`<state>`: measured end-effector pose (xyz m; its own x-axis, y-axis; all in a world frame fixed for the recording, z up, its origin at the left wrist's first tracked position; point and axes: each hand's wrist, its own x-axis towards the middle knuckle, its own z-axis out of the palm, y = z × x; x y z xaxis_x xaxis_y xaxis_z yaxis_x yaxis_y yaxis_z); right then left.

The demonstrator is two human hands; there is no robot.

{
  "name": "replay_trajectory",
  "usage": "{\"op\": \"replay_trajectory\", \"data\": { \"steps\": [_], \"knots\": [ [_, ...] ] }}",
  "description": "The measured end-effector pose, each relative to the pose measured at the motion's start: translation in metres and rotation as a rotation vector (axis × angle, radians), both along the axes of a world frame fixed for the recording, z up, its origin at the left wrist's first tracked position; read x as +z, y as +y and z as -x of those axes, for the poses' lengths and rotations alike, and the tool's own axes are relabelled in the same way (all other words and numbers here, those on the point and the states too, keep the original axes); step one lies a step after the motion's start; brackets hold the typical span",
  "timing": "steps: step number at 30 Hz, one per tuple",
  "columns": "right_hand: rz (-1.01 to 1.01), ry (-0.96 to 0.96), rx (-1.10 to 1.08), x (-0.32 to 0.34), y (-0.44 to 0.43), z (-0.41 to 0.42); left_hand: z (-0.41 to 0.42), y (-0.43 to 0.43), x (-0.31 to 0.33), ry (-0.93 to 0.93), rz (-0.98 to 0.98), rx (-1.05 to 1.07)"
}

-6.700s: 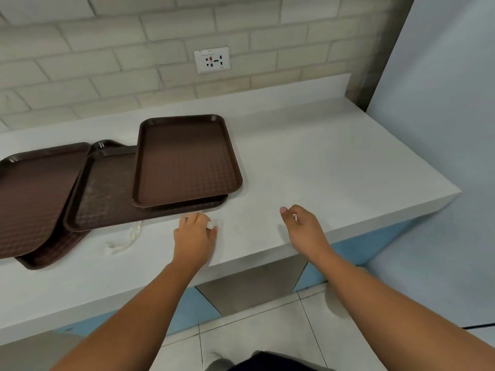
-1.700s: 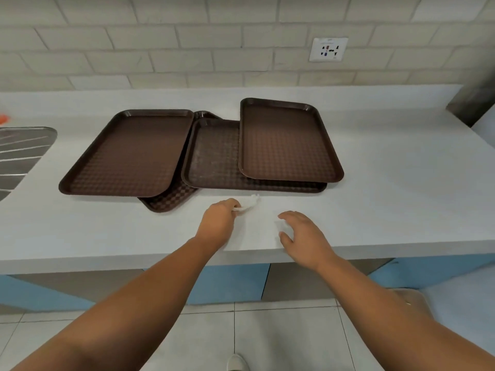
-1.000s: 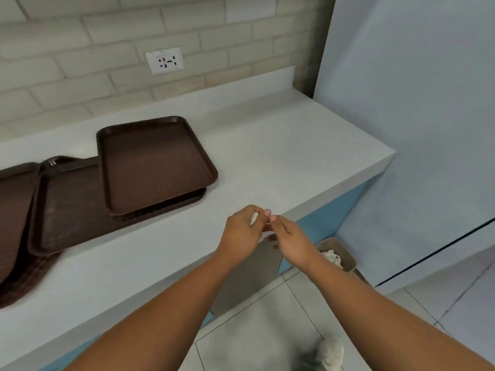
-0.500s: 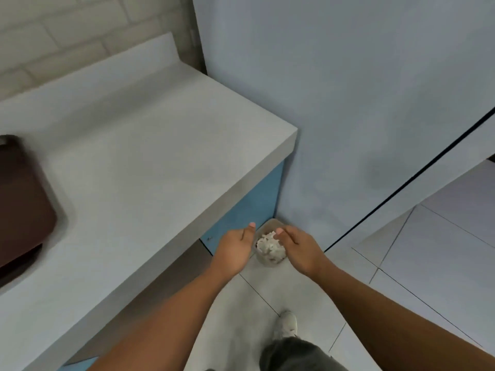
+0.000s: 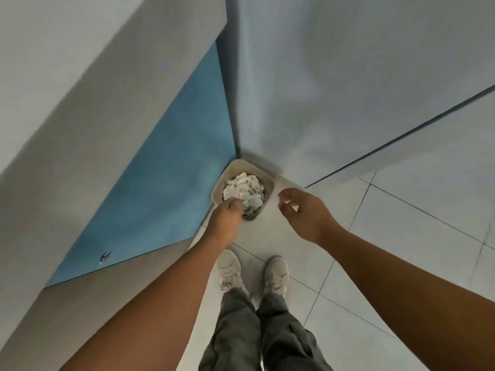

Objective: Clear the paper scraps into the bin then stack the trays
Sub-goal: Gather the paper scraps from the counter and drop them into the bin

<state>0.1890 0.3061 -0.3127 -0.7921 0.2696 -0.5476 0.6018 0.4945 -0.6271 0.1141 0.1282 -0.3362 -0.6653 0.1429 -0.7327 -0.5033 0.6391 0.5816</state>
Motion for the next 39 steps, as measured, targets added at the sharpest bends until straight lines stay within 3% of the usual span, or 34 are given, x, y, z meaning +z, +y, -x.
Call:
{"op": "replay_trajectory", "data": {
  "steps": [3, 9, 15, 19, 28, 39],
  "knots": [
    [0.004, -0.028, -0.021, -0.053, 0.003, 0.006, 0.018, 0.013, -0.066, -0.09, -0.023, 0.015],
    [0.023, -0.033, -0.083, -0.136, 0.008, 0.025, 0.047, 0.026, -0.172, -0.068, 0.036, -0.034],
    [-0.025, -0.03, -0.046, -0.191, 0.012, 0.029, 0.06, 0.038, -0.239, -0.047, 0.034, -0.087],
    [-0.035, -0.063, -0.041, -0.203, 0.015, 0.019, 0.061, 0.05, -0.244, -0.003, 0.018, -0.133],
    [-0.021, -0.041, -0.07, -0.123, 0.012, 0.018, 0.064, 0.044, -0.15, 0.081, 0.123, -0.345],
    [-0.073, 0.209, -0.011, 0.102, 0.007, 0.026, 0.034, 0.044, 0.119, 0.471, -0.121, -0.157]
  ]
}}
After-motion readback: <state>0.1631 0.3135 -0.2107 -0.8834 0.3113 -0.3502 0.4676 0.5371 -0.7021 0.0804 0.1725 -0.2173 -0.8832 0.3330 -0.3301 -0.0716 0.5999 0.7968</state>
